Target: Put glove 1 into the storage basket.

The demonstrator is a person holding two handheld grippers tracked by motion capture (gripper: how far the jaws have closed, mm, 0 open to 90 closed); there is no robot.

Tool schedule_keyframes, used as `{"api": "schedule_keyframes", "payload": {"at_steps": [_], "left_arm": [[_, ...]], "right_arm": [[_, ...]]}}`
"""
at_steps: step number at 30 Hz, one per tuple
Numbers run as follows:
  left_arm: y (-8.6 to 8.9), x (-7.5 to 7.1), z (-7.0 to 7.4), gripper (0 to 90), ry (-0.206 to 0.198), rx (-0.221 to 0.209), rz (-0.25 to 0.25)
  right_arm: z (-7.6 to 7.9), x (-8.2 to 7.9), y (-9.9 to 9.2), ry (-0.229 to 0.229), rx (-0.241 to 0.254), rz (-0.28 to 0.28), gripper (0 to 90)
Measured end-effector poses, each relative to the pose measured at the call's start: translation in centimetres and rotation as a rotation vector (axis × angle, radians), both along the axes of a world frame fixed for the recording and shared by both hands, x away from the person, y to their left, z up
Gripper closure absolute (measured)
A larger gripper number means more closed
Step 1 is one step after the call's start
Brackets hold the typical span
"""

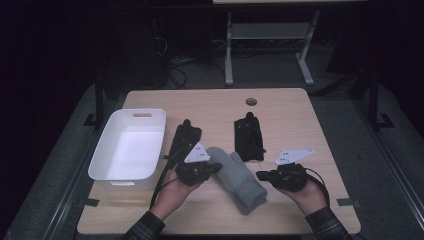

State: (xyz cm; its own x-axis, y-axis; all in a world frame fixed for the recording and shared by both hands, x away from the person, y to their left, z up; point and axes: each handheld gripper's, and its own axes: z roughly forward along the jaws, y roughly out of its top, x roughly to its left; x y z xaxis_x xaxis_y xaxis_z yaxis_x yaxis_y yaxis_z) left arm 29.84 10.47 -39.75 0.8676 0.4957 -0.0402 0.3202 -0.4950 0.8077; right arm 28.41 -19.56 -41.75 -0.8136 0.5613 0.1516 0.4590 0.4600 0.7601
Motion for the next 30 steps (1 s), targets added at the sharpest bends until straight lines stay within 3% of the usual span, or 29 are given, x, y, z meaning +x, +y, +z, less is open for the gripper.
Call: {"api": "schedule_keyframes", "payload": {"at_steps": [2,5,8,11,15,23,30], "left_arm": [[-1.0,0.7,0.2,89.7,-0.009,0.006,-0.002],[-2.4,1.7,-0.1,89.7,0.012,0.004,-0.013],[-3.6,1.9,-1.2,89.7,0.045,0.038,-0.039],[-4.5,1.5,-3.3,89.8,0.076,0.103,-0.07],[-4.9,1.3,-4.6,89.9,0.079,0.127,-0.08],[-4.5,1.7,-4.4,89.8,0.104,0.11,-0.1],[-4.1,2.2,-4.0,89.8,0.104,0.123,-0.109]], "right_arm": [[-0.2,0.1,-0.1,0.008,-0.008,-0.006,90.0],[-1.0,0.4,-0.4,0.026,-0.028,-0.012,90.0],[-2.1,0.6,-0.6,0.052,-0.058,-0.011,90.0],[-3.1,0.5,-0.5,0.071,-0.082,0.015,90.0],[-3.8,0.1,-0.1,0.091,-0.107,0.043,90.0],[-4.0,-0.2,0.3,0.105,-0.109,0.062,90.0],[-4.1,-1.0,1.9,0.105,-0.099,0.131,90.0]]}}
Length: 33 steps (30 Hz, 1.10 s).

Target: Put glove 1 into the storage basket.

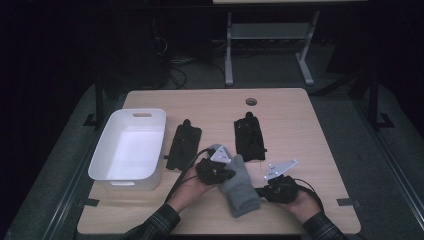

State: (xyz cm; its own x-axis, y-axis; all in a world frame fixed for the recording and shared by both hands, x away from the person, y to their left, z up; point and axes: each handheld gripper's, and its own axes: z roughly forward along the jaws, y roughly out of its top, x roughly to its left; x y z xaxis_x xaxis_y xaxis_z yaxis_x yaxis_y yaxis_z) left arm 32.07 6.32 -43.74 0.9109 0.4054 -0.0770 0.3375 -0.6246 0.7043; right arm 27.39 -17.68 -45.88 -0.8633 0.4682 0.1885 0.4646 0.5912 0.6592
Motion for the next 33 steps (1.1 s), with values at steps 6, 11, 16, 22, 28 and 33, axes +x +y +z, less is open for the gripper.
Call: {"api": "schedule_keyframes", "payload": {"at_steps": [6,11,16,22,28,33], "left_arm": [[0.1,0.3,0.2,89.8,0.01,0.007,-0.003],[0.3,0.4,0.3,89.9,0.018,0.017,-0.011],[0.5,0.3,0.3,89.9,0.034,0.017,-0.012],[1.0,0.3,0.5,89.8,0.048,0.029,-0.023],[1.5,0.4,0.6,89.8,0.055,0.026,-0.015],[1.7,0.4,0.7,89.8,0.053,0.024,-0.015]], "right_arm": [[0.0,-0.7,1.8,0.011,0.021,0.056,90.0],[0.0,-1.2,3.6,0.006,0.03,0.099,90.0],[0.0,-1.3,4.9,0.002,0.039,0.122,90.0],[0.0,-1.5,6.9,-0.014,0.042,0.154,90.0],[-0.1,-1.3,8.7,-0.034,0.041,0.178,90.0],[0.0,-1.4,9.2,-0.039,0.036,0.185,90.0]]}}
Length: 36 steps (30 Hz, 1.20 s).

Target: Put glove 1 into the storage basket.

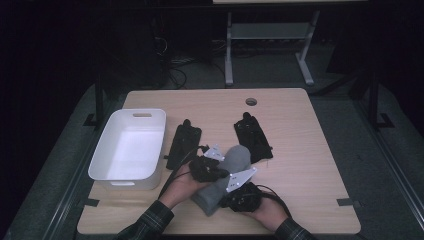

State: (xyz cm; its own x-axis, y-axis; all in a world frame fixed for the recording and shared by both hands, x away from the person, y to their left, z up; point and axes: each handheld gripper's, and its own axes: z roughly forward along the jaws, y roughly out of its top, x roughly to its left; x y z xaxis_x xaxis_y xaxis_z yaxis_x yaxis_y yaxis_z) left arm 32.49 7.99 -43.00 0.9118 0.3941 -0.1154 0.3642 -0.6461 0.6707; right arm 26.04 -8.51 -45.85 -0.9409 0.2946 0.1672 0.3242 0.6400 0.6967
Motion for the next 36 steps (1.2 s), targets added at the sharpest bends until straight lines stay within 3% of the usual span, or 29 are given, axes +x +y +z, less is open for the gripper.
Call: {"api": "schedule_keyframes", "payload": {"at_steps": [5,6,10,11,13,14,15,17,18,19,23,27,30,32,36], "left_arm": [[0.1,0.0,0.7,88.9,0.001,-0.025,0.011],[0.3,0.0,1.2,83.8,-0.012,-0.034,0.012],[0.6,0.0,1.7,69.1,-0.016,-0.042,0.019],[0.7,0.0,1.8,69.1,-0.018,-0.044,0.029],[0.9,0.0,2.0,61.2,-0.021,-0.05,0.041],[1.0,0.1,2.1,51.4,-0.024,-0.047,0.039],[1.4,0.3,2.1,47.2,-0.016,-0.067,0.061],[1.5,0.5,2.1,43.0,-0.016,-0.055,0.07],[1.7,0.7,1.9,35.0,-0.009,-0.049,0.089],[1.7,0.8,1.7,35.0,0.003,-0.054,0.106],[1.8,1.3,0.3,26.4,0.053,-0.032,0.111],[1.2,1.4,-0.9,22.5,0.094,-0.032,0.109],[1.1,1.5,-1.6,20.9,0.086,0.002,0.086],[1.0,1.6,-2.1,20.8,0.116,-0.014,0.095],[0.9,1.7,-2.7,20.9,0.15,-0.006,0.085]], "right_arm": [[0.5,-0.1,-1.6,-0.007,0.006,-0.036,89.7],[0.6,-0.1,-2.9,-0.008,0.009,-0.06,84.2],[0.7,0.0,-4.6,0.0,-0.001,-0.101,75.8],[0.7,0.1,-5.3,-0.006,-0.002,-0.115,71.7],[0.9,0.3,-6.8,-0.018,-0.004,-0.154,63.7],[0.9,0.4,-8.0,-0.02,-0.004,-0.196,54.9],[0.8,0.5,-8.8,-0.033,-0.009,-0.219,50.9],[0.8,0.6,-9.5,-0.039,-0.014,-0.25,46.6],[0.6,0.9,-11.0,-0.049,-0.021,-0.317,36.3],[0.6,0.9,-11.0,-0.049,-0.021,-0.317,36.3],[0.2,1.5,-13.2,-0.069,-0.044,-0.408,27.7],[-0.2,1.9,-14.2,-0.081,-0.06,-0.449,22.7],[-0.5,2.3,-14.5,-0.096,-0.075,-0.485,17.1],[-0.7,2.7,-14.8,-0.107,-0.08,-0.51,16.8],[-0.8,3.0,-15.1,-0.119,-0.084,-0.526,16.7]]}}
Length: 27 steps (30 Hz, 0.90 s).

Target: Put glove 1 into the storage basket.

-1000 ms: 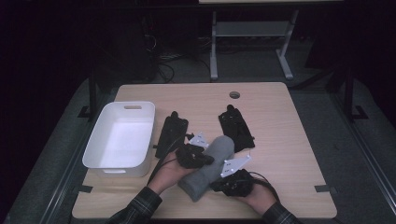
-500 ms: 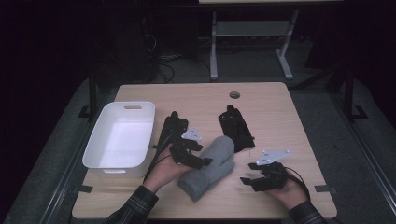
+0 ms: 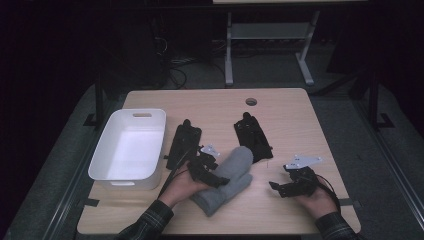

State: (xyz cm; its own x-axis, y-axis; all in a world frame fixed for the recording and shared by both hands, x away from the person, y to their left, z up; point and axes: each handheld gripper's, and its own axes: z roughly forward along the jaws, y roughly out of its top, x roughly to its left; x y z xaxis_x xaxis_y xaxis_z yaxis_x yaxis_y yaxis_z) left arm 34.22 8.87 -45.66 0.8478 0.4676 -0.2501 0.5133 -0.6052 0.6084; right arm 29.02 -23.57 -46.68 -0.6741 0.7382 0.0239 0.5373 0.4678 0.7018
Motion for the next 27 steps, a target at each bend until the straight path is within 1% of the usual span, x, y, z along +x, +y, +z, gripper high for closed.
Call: {"api": "schedule_keyframes", "payload": {"at_steps": [1,2,4,7,8,9,11,12,13,14,15,16,17,18,20,22,24,26,27], "left_arm": [[0.0,0.0,-0.1,24.0,0.01,-0.005,-0.006],[-0.1,0.1,-0.2,24.6,0.019,-0.003,-0.009],[-0.2,0.0,-0.4,26.6,0.022,-0.011,-0.02],[-0.3,0.0,-0.3,37.9,0.038,-0.015,-0.055],[-0.3,0.0,-0.3,41.3,0.049,-0.026,-0.065],[-0.3,0.1,-0.4,45.1,0.055,-0.031,-0.07],[-0.3,0.1,-0.4,50.3,0.068,-0.035,-0.075],[-0.3,0.1,-0.3,53.0,0.071,-0.036,-0.082],[-0.4,0.0,-0.3,56.6,0.072,-0.037,-0.085],[-0.4,0.0,-0.1,59.7,0.067,-0.027,-0.097],[-0.5,-0.1,0.0,66.6,0.06,-0.022,-0.101],[-0.6,-0.2,0.1,66.6,0.054,-0.015,-0.106],[-0.7,-0.2,0.2,70.4,0.042,-0.002,-0.116],[-0.7,-0.3,0.3,72.0,0.035,0.004,-0.12],[-0.7,-0.3,0.4,73.0,0.034,0.002,-0.12],[-0.6,-0.2,0.6,75.4,0.043,-0.009,-0.12],[-0.5,-0.2,0.8,75.6,0.049,-0.017,-0.122],[-0.5,-0.3,1.3,75.8,0.041,-0.016,-0.127],[-0.5,-0.4,1.5,75.8,0.033,-0.01,-0.132]], "right_arm": [[0.0,0.1,-0.2,-0.006,0.001,0.002,16.8],[-0.1,0.1,-0.2,-0.006,0.0,-0.006,16.7],[-0.1,0.2,-0.3,-0.013,-0.001,-0.017,16.3],[-0.2,0.3,-0.4,-0.016,-0.004,-0.031,16.0],[-0.3,0.4,-0.5,-0.016,-0.006,-0.03,16.0],[-0.3,0.4,-0.5,-0.007,-0.009,-0.04,15.8],[-0.5,0.5,-0.5,-0.011,-0.016,-0.045,15.7],[-0.5,0.6,-0.5,-0.013,-0.021,-0.045,15.6],[-0.6,0.6,-0.5,-0.006,-0.022,-0.053,15.5],[-0.6,0.6,-0.5,-0.008,-0.027,-0.057,15.5],[-0.8,0.7,-0.6,-0.004,-0.026,-0.063,15.5],[-0.8,0.7,-0.6,-0.004,-0.026,-0.063,15.5],[-0.9,0.8,-0.6,0.004,-0.031,-0.07,14.2],[-1.0,0.9,-0.7,0.005,-0.022,-0.074,14.2],[-1.0,0.9,-0.8,0.01,-0.02,-0.071,14.2],[-1.2,0.9,-1.0,0.01,-0.003,-0.076,13.5],[-1.2,0.9,-0.9,0.013,0.004,-0.081,13.4],[-1.3,0.8,-1.0,0.003,0.013,-0.085,13.0],[-1.4,0.8,-1.1,-0.011,0.013,-0.076,12.3]]}}
